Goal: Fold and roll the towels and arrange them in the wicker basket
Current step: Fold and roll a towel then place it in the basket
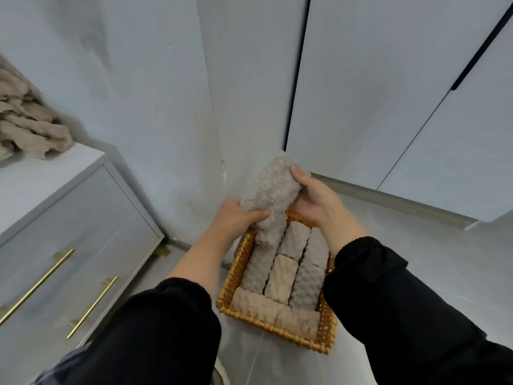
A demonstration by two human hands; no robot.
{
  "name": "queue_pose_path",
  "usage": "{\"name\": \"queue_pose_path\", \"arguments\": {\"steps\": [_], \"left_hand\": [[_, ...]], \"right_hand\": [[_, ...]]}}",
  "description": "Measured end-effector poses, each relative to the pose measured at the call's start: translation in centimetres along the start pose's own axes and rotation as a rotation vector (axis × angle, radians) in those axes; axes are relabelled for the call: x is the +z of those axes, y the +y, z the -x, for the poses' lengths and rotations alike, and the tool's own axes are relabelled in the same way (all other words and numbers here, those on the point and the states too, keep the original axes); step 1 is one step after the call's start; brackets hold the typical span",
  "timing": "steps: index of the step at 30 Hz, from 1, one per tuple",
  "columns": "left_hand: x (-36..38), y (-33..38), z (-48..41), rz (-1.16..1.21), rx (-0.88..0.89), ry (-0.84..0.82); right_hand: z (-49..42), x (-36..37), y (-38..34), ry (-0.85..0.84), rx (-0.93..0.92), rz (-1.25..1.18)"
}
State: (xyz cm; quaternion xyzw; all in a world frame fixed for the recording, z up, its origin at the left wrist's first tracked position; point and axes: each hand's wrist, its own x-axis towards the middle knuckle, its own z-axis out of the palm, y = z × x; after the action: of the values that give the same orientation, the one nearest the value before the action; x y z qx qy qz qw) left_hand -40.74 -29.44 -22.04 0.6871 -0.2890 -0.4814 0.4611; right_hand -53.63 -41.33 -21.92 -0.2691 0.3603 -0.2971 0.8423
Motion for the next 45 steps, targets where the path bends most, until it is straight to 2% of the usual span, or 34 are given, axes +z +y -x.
{"name": "queue_pose_path", "arguments": {"steps": [3, 6, 10, 14, 16, 19, 22, 26, 32, 38, 40, 42, 45], "left_hand": [[2.3, -1.4, -2.3, 0.076, -0.028, 0.014], [3.7, -3.5, -4.4, 0.056, -0.063, 0.008], [4.3, -6.4, -7.1, -0.086, -0.060, -0.043], [3.3, -9.4, -8.8, -0.462, -0.091, -0.140], [2.3, -11.5, -9.0, -0.717, -0.092, -0.076], [1.0, -14.8, -8.3, -0.983, -0.131, 0.115], [0.7, -16.9, -7.5, -1.106, -0.146, 0.121], [0.2, -17.8, -8.6, -1.048, -0.181, 0.131], [0.1, -18.2, -10.0, -0.864, -0.328, 0.234], [-1.0, -19.1, -11.1, -0.701, -0.404, 0.209], [-1.1, -19.4, -11.2, -0.716, -0.415, 0.164], [-1.1, -19.6, -11.3, -0.738, -0.412, 0.129], [-1.2, -19.6, -11.5, -0.774, -0.412, 0.101]], "right_hand": [[-1.9, -3.0, 1.5, -0.016, 0.085, -0.006], [-3.2, -5.2, 2.8, -0.038, 0.138, -0.007], [-5.1, -7.6, 4.3, 0.185, 0.062, 0.017], [-6.7, -9.8, 6.7, 0.377, 0.055, 0.091], [-7.2, -11.1, 8.0, 0.454, 0.072, 0.116], [-7.9, -13.0, 10.8, 0.511, 0.156, 0.160], [-8.4, -14.1, 14.1, 0.534, 0.294, 0.210], [-9.5, -14.4, 18.4, 0.479, 0.412, 0.237], [-11.8, -13.8, 22.0, 0.551, 0.393, 0.211], [-14.4, -12.7, 22.6, 0.541, 0.378, 0.305], [-14.6, -12.4, 22.8, 0.599, 0.340, 0.440], [-14.4, -12.5, 23.1, 0.661, 0.236, 0.759], [-13.3, -12.5, 23.5, 0.687, -0.136, 1.319]]}}
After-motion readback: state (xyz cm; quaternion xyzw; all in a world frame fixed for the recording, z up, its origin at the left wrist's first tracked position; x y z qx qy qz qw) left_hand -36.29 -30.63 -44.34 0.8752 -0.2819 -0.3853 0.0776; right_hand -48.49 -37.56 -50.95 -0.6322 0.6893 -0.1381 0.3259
